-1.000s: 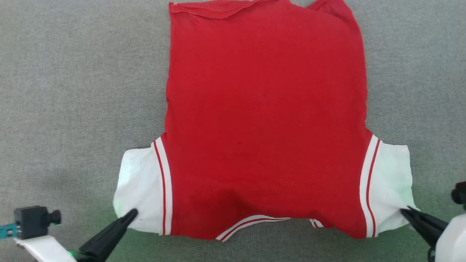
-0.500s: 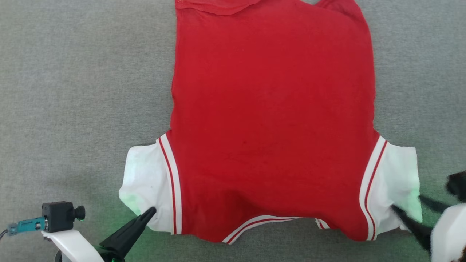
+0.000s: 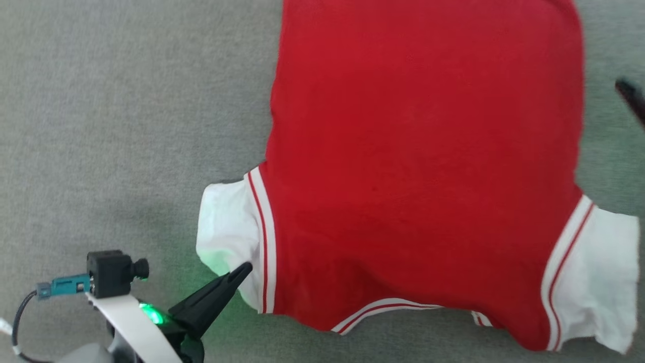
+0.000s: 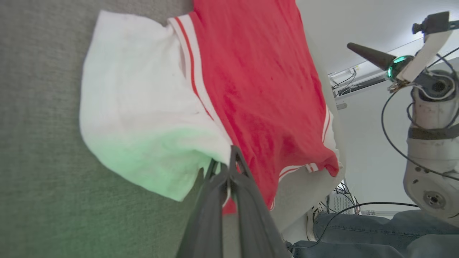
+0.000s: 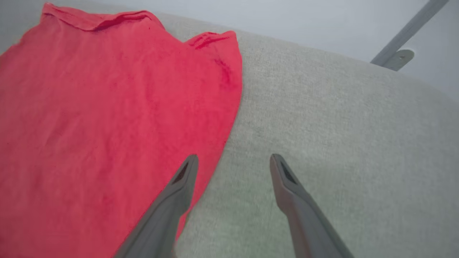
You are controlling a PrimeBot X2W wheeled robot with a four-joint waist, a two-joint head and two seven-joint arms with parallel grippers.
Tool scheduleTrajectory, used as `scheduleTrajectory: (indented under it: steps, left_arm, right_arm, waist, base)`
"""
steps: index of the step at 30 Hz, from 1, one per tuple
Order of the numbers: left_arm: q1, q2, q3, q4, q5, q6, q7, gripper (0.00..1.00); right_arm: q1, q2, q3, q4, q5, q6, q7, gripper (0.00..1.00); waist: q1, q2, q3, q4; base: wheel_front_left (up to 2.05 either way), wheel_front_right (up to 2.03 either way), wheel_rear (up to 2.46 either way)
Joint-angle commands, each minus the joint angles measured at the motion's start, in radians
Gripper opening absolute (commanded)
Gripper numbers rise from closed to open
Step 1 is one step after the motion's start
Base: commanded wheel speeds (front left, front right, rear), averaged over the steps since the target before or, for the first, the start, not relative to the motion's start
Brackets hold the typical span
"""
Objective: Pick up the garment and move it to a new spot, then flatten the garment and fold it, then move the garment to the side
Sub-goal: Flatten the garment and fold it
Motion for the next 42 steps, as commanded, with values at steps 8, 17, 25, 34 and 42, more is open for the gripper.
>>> scheduleTrajectory:
  steps: [8, 17, 25, 34, 42]
  left_arm:
    - [-0.075, -0.052, -0.025, -0.012, 0.028, -0.002, -0.005, 0.0]
    - [-0.133, -0.075, -0.061, -0.007, 0.034, -0.002, -0.028, 0.0]
    - [-0.162, -0.065, -0.087, 0.0, 0.024, -0.002, -0.046, 0.0]
    - [-0.16, -0.042, -0.074, 0.035, -0.006, -0.002, -0.069, 0.0]
    - [-0.089, -0.025, -0.01, 0.09, -0.05, -0.002, -0.082, 0.0]
  right_arm:
    - [-0.342, -0.03, 0.117, 0.352, -0.097, 0.0, 0.024, 1.0]
    - [-0.536, -0.04, 0.218, 0.588, -0.14, 0.0, 0.02, 1.0]
    - [-0.582, -0.033, 0.278, 0.701, -0.132, -0.001, 0.043, 0.0]
    - [-0.572, -0.036, 0.305, 0.681, -0.088, -0.001, -0.054, 0.0]
    - [-0.226, -0.187, 0.334, 0.398, 0.116, -0.001, 0.047, 0.0]
  waist:
    - [0.0, 0.0, 0.099, 0.108]
    - [0.0, 0.0, 0.147, 0.154]
    - [0.0, 0.0, 0.151, 0.144]
    - [0.0, 0.0, 0.091, 0.075]
    - [0.0, 0.0, -0.031, -0.015]
  base:
    - [0.0, 0.0, 0.0]
    - [0.0, 0.0, 0.0]
    - [0.0, 0.0, 0.0]
    - [0.0, 0.0, 0.0]
    - [0.0, 0.0, 0.0]
